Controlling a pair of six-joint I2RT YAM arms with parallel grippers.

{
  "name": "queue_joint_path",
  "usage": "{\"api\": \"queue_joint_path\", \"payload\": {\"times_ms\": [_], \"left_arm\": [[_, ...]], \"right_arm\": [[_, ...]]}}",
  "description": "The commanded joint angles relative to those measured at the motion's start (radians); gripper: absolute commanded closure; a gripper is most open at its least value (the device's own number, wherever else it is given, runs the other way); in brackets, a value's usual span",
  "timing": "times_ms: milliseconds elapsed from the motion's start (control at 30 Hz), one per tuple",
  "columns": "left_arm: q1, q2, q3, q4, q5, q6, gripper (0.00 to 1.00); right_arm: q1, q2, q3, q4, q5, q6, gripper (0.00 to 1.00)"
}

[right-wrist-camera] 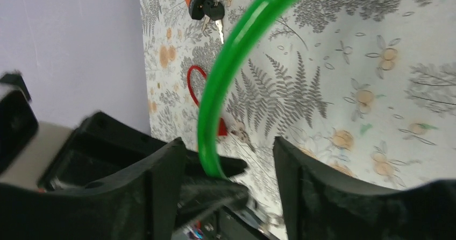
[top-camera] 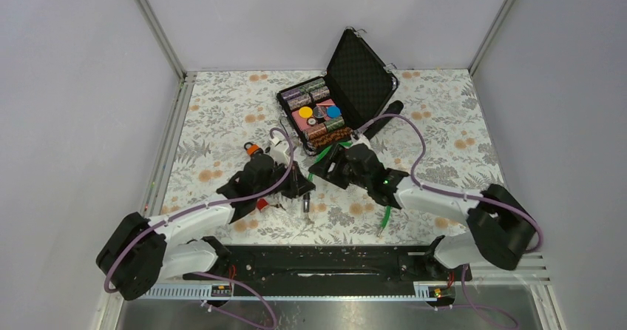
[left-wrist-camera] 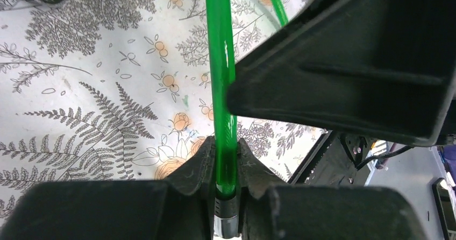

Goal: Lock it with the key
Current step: Pick up the lock from the center of the board.

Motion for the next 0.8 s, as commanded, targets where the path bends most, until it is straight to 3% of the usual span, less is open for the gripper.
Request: {"api": "queue_joint_path", "payload": {"times_ms": [0, 167, 367, 600, 767], "left_arm": [[0.002, -0.106, 0.057, 0.069, -0.033, 0.054, 1.00], [0.003, -0.243, 0.091, 0.038, -0.041, 0.101, 1.00], [0.002, -0.370, 0.205, -0.051, -0.054, 0.144, 1.00], [0.002, -0.445, 0.349, -0.132, -0.009, 0.199, 1.00], [0.002, -0.468, 0.424, -0.142, 0.008, 0.202, 1.00]], "right_arm": [[-0.027, -0.203, -0.104, -0.030, 0.001, -0.156, 0.30], [-0.036, -0.445, -0.153, -0.184, 0.068, -0.330, 0.29], [-0.040, -0.618, -0.155, -0.401, 0.291, -0.431, 0.28], [-0.042, -0.661, -0.204, -0.315, 0.280, -0.517, 0.18], [-0.042, -0.633, -0.238, -0.211, 0.279, -0.523, 0.17]]}}
